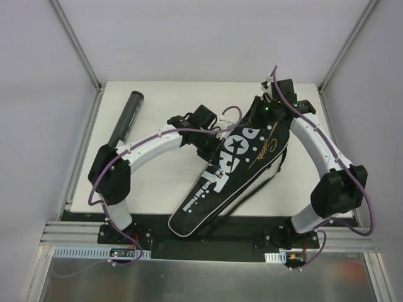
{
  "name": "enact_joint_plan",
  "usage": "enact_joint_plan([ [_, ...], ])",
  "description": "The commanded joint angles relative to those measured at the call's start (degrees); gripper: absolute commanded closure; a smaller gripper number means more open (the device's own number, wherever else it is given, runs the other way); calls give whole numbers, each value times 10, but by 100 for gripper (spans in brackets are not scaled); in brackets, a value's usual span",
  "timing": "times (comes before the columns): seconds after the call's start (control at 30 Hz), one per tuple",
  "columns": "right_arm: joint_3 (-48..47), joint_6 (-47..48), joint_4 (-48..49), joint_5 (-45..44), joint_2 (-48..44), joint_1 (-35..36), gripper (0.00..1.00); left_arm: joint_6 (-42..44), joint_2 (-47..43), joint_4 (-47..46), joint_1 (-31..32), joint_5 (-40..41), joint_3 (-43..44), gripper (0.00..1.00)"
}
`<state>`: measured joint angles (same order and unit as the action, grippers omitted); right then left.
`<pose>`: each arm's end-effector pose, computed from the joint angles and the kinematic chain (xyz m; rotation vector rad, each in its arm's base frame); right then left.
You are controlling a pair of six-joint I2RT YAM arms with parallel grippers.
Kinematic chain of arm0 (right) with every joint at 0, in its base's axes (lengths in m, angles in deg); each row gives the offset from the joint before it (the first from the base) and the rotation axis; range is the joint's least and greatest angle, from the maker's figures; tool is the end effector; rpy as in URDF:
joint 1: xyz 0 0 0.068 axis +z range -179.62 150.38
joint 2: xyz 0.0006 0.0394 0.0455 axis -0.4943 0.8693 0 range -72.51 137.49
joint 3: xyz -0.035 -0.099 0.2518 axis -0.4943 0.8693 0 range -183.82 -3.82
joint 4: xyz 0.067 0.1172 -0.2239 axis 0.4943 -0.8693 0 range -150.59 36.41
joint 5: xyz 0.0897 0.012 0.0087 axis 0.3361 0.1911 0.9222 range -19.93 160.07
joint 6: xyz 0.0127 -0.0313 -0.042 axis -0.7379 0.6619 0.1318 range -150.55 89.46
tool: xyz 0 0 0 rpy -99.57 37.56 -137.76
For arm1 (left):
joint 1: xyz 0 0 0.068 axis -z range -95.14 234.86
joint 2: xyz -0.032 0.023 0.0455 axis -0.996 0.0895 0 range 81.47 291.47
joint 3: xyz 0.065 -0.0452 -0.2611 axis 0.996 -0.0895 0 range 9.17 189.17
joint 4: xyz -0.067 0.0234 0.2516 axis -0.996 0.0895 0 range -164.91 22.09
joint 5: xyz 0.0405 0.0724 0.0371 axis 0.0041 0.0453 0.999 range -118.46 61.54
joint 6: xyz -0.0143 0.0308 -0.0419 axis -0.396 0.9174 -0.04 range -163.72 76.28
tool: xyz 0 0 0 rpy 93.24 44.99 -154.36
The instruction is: Pack up the badminton gear
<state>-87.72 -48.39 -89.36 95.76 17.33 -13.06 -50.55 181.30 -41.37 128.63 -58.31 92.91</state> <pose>0.3295 0.1142 0.3412 -0.2126 2.3399 0.8189 0.2659 -0.2790 0.2835 1.0398 2.3282 -1.0102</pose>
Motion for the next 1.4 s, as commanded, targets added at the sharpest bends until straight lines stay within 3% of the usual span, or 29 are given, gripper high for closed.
enact_joint_plan([
  [0.0,-35,-25,-5,33,-12,-32,100,-11,8,-7,-16,-20,6,100],
  [0.03,-29,-31,-18,38,-19,-44,99,-5,10,-8,-18,-26,5,100],
  [0.1,-13,-28,-35,41,-38,-95,82,3,12,-8,-18,-43,6,96],
  [0.13,8,-23,-56,38,-44,-114,74,4,12,-7,-18,-50,6,88],
  [0.17,18,-5,-69,36,-48,-153,58,4,10,-7,-18,-51,5,75],
  [0.2,26,6,-85,30,-49,-164,52,4,8,-7,-14,-51,3,62],
  [0.27,52,44,-123,23,-42,-210,40,12,3,-7,-11,-50,-1,54],
  [0.4,105,77,-149,-20,-22,-244,28,34,-1,-7,10,-34,-5,46],
  [0.53,148,77,-145,-18,-7,-262,26,45,24,-7,64,26,-2,43],
  [0.63,167,65,-146,-39,-27,-262,25,52,55,-6,116,114,10,43],
  [0.8,200,72,-125,11,-22,-264,43,20,93,-6,132,132,32,55],
  [0.87,211,83,-112,18,-4,-264,44,19,104,-6,132,122,37,52],
  [1.0,208,89,-100,18,20,-265,42,28,132,-7,143,134,47,31],
  [1.03,206,88,-98,29,24,-266,41,31,142,-6,148,137,49,29],
  [1.37,203,92,-125,2,-12,-266,41,42,208,-6,215,289,98,32],
])
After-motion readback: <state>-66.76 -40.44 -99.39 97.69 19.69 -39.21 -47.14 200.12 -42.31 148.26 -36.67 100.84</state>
